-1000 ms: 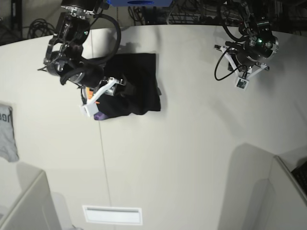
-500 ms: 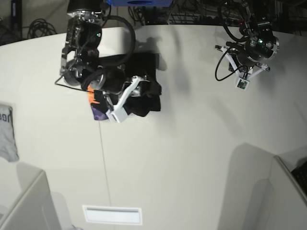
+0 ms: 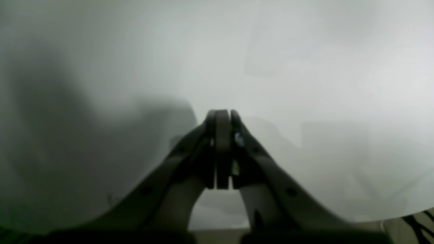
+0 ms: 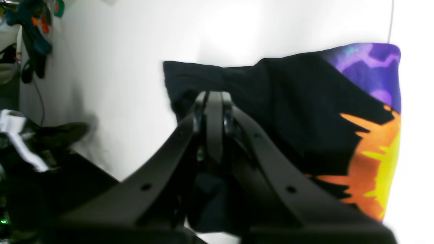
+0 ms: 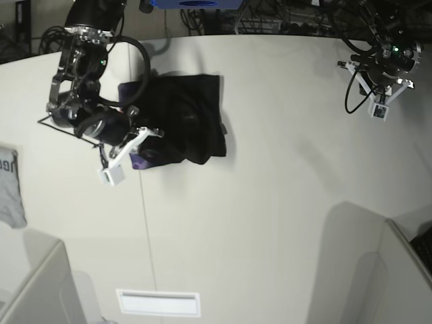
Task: Fold the T-shirt properly
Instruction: 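Press the folded stack flat with the right gripper, lift the left gripper away, then grasp the shirt edge with the left gripper and rotate the folded shirt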
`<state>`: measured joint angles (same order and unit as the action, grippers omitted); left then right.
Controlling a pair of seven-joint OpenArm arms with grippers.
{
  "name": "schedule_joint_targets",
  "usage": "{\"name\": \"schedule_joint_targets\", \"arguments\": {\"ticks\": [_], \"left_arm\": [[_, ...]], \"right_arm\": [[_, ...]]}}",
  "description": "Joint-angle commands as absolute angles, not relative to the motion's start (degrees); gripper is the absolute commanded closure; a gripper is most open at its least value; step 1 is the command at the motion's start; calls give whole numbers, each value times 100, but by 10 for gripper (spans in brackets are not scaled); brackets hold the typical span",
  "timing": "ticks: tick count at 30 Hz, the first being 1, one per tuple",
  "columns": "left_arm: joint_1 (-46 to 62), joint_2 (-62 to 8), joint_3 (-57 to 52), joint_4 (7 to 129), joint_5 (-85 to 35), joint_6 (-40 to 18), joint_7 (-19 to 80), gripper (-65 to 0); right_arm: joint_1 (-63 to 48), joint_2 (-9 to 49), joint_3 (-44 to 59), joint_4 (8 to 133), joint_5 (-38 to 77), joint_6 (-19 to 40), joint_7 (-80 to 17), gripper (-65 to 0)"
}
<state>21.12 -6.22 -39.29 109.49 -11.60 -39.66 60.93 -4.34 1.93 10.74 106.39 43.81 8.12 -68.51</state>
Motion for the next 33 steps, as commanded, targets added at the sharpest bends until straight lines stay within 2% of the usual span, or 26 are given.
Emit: {"name": "schedule_joint_targets", "arguments": {"ticks": [1, 5, 11, 12, 16, 19, 24, 27, 30, 33], "left_arm": [[2114, -673, -3996, 11046, -1226, -4000, 6018, 0], [2114, -673, -4048, 11046, -1226, -4000, 6018, 0], [2185, -664, -4022, 11055, -1226, -4000, 6018, 0], [2185, -664, -4013, 11055, -1226, -4000, 6018, 0], [2185, -646, -3978, 11055, -1226, -4000, 6018, 0], [2141, -629, -3793, 11055, -1226, -4000, 6018, 0], [2185, -558, -2897, 11055, -1226, -4000, 6018, 0], [2141, -268, -2624, 11064, -1226, -4000, 6018, 0], [2132, -4, -2290, 11248, -1429, -4000, 6018, 0], [2141, 48, -2070, 11266, -2404, -4000, 6018, 0]], "right_arm": [[-330, 180, 901, 10510, 4497, 813, -6738, 0], [-321, 171, 347, 9877, 4215, 813, -6422, 0], [-356, 127, -813, 10053, 3855, 804, -6378, 0], [-338, 119, -971, 10132, 3846, 734, -6378, 0], [-242, -4, -1596, 10422, 3864, -171, -6378, 0], [-66, -22, -1965, 10431, 3864, -347, -6387, 0], [-13, 75, -1965, 10914, 3864, -444, -6431, 0], [-22, 277, -1754, 11073, 3864, -444, -6642, 0], [-224, 312, -1024, 11160, 3864, -409, -6659, 0], [-391, 444, -92, 11257, 3864, -312, -6571, 0]]}}
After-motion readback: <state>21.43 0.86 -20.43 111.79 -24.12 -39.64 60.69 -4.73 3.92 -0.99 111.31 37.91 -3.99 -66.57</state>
